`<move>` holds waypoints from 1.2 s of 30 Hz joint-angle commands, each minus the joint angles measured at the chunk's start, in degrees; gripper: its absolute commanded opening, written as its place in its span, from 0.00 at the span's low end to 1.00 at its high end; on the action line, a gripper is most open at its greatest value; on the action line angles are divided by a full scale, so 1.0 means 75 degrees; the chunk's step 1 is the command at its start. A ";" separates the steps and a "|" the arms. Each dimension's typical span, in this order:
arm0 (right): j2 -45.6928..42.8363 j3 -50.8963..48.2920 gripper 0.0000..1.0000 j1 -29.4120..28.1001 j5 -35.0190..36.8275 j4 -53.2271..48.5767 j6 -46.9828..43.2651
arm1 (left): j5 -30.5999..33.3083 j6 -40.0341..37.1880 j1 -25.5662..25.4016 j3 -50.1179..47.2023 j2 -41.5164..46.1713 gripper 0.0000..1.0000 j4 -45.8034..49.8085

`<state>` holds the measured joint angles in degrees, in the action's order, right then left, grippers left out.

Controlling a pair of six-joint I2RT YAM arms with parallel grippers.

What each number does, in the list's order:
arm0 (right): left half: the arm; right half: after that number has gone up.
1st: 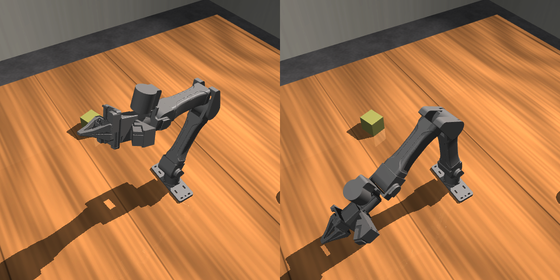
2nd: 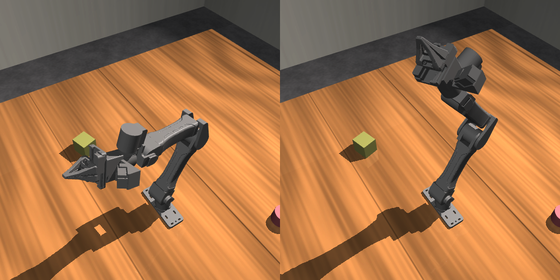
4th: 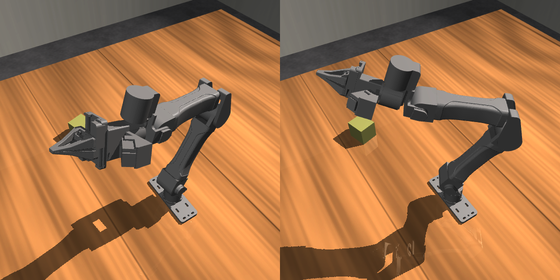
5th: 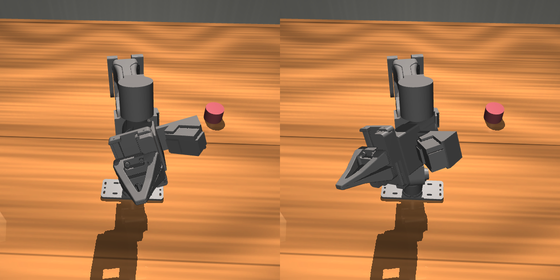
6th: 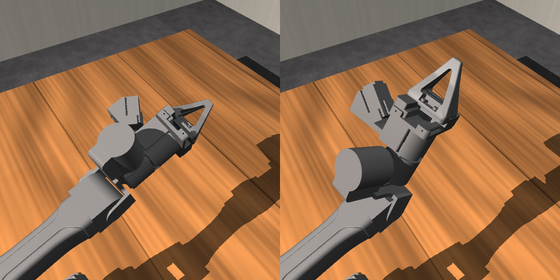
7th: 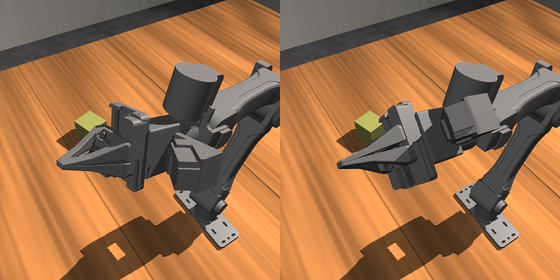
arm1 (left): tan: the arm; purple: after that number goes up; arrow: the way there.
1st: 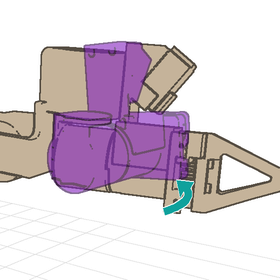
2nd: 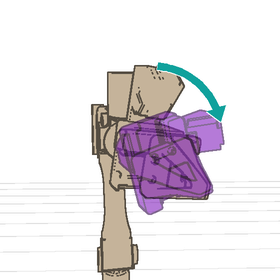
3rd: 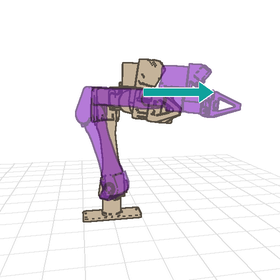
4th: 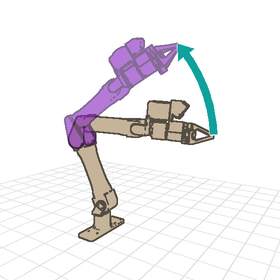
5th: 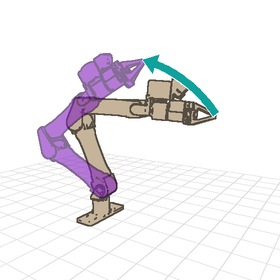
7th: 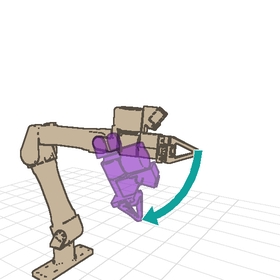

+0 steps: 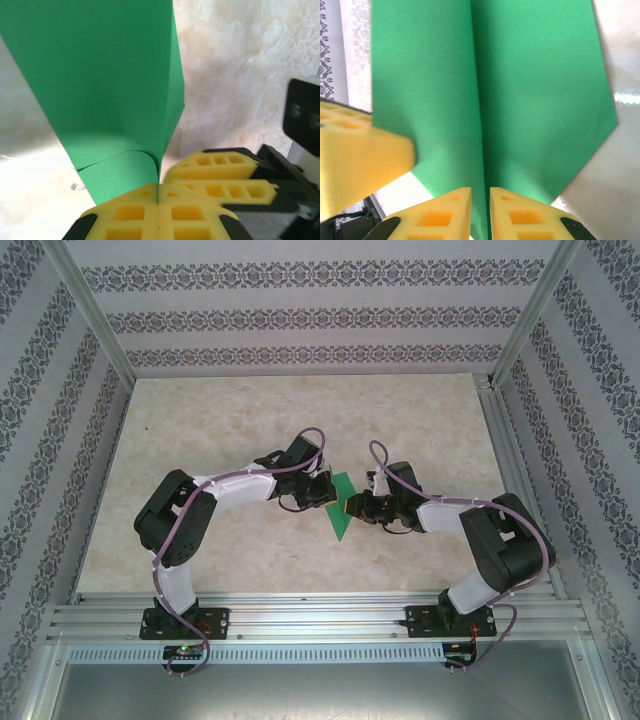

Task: Fold a paper plane with a square sheet of paper (pick it up from the middle)
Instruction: Fourth fold the wing at the center of the table.

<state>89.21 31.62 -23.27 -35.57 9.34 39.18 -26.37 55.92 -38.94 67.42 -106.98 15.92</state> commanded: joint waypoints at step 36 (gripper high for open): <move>-0.1057 -0.0867 0.35 -0.2303 0.3820 0.0695 -0.1515 | -0.1654 -0.0145 0.0569 -0.0384 -0.0356 0.02 -0.1399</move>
<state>79.37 23.53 -39.79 -7.75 11.31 28.73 -37.52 54.35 -35.24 65.14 -109.32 8.08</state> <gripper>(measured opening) 0.347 0.067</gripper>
